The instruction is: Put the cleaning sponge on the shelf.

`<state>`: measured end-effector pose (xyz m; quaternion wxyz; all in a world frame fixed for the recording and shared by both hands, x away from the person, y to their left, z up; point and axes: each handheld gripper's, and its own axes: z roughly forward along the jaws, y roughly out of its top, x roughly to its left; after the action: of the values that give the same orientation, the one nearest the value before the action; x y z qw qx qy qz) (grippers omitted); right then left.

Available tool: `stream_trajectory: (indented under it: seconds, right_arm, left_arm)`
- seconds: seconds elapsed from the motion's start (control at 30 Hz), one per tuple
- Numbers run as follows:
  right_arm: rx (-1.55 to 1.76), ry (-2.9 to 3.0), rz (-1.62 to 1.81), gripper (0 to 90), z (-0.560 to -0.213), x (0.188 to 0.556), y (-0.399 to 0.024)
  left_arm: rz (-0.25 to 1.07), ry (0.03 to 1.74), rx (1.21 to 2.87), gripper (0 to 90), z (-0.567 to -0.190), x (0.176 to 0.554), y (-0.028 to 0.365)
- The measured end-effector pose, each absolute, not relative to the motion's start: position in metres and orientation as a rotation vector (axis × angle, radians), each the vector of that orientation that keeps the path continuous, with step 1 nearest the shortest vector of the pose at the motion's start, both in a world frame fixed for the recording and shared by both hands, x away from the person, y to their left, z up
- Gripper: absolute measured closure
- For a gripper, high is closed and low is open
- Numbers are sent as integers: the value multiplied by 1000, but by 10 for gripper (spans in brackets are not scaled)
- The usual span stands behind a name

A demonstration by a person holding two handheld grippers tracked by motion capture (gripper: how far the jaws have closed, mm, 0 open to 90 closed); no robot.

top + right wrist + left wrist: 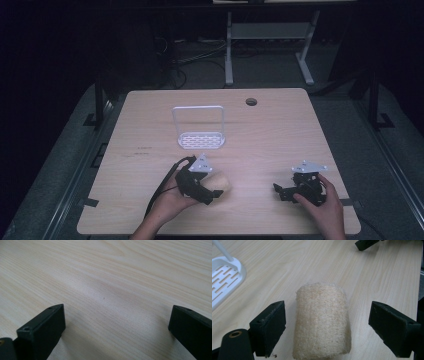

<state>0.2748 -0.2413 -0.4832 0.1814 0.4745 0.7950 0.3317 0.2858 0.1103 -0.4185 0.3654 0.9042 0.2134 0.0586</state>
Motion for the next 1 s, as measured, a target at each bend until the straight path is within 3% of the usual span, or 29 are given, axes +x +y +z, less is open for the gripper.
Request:
stream_trajectory:
  seconds: [1.0]
  right_arm:
    - [1340,2245,937,7,-483,275,-241]
  left_arm:
    - [132,575,2461,140,-444,295,87]
